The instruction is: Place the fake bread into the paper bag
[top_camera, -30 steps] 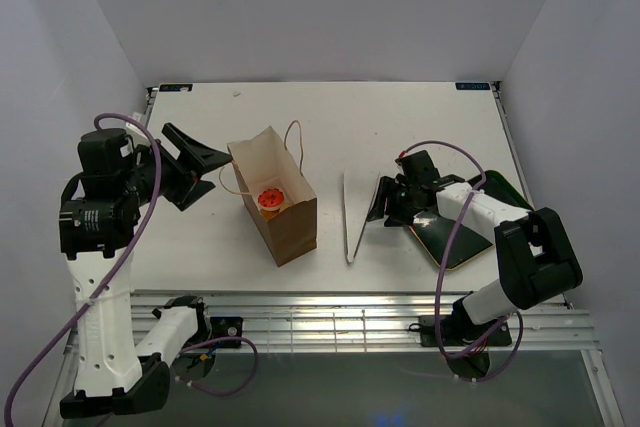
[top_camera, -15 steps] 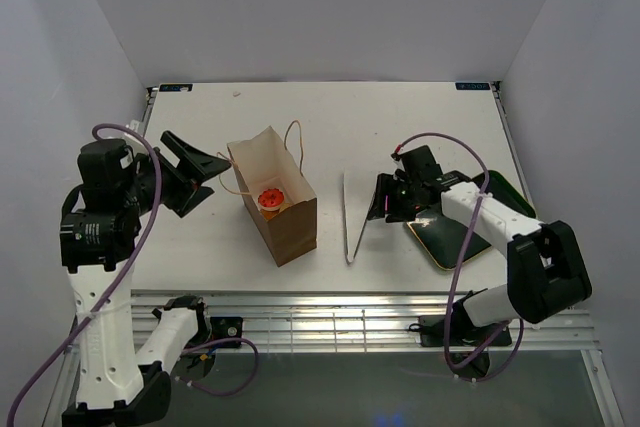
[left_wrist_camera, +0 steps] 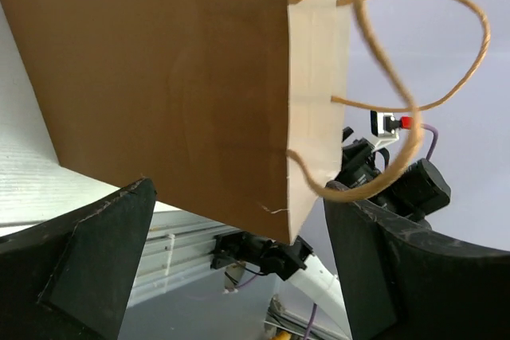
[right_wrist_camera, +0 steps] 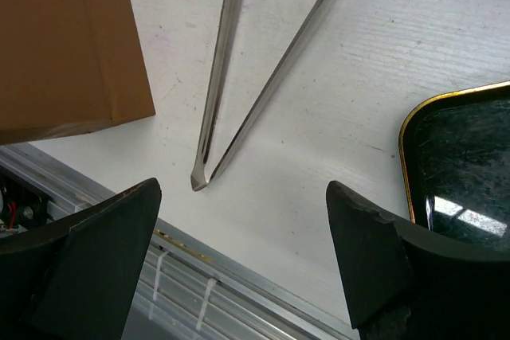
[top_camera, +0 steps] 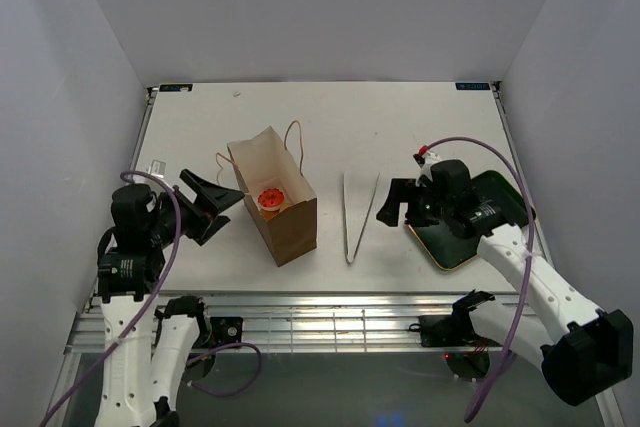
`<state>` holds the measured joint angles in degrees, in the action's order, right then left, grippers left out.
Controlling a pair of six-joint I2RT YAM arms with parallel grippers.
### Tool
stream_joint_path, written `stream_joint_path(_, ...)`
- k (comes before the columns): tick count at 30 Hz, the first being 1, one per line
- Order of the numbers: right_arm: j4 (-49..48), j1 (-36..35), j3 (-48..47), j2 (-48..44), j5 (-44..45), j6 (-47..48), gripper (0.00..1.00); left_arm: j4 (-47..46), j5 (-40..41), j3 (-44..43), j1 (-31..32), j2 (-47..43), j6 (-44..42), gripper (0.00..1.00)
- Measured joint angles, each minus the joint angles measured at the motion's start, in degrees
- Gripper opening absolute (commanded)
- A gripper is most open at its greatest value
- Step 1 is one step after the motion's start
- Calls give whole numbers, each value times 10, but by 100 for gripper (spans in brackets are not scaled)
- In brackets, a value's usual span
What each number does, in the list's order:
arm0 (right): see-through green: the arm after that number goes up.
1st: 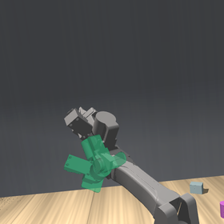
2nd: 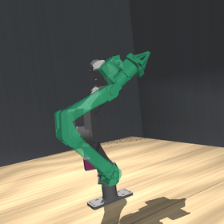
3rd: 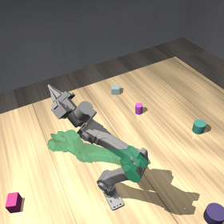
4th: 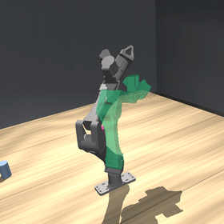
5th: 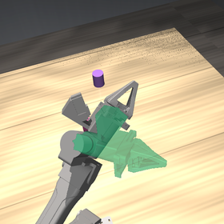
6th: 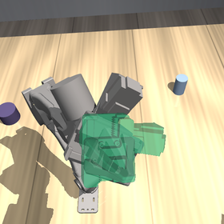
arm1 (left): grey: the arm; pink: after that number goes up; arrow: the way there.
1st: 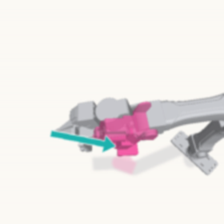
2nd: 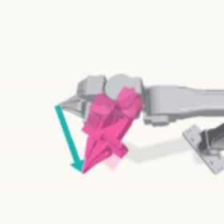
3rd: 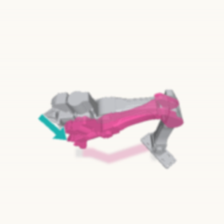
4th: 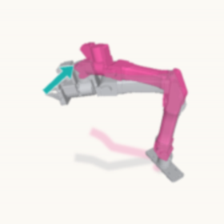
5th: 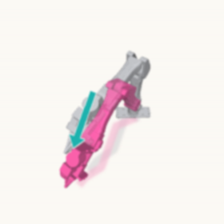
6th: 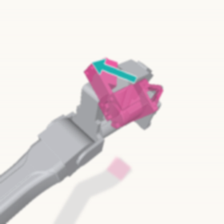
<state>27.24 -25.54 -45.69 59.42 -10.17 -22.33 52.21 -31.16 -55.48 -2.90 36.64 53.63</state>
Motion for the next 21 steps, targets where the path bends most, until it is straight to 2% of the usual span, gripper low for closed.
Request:
stream_joint_path(10, -102, 0, 189, -249, -18, -12, 90, -181, -35, 195, 0, -208, 50, 98)
stream_joint_path(15, -130, 0, 260, -400, -63, -16, 90, -322, -89, 319, 0, -348, 150, 98)
stream_joint_path(18, -148, 0, 299, -500, -92, -32, 90, -412, -120, 384, 0, -364, 228, 98)
stream_joint_path(21, -163, 0, 340, -573, -121, -62, 90, -458, -139, 414, 0, -362, 283, 98)
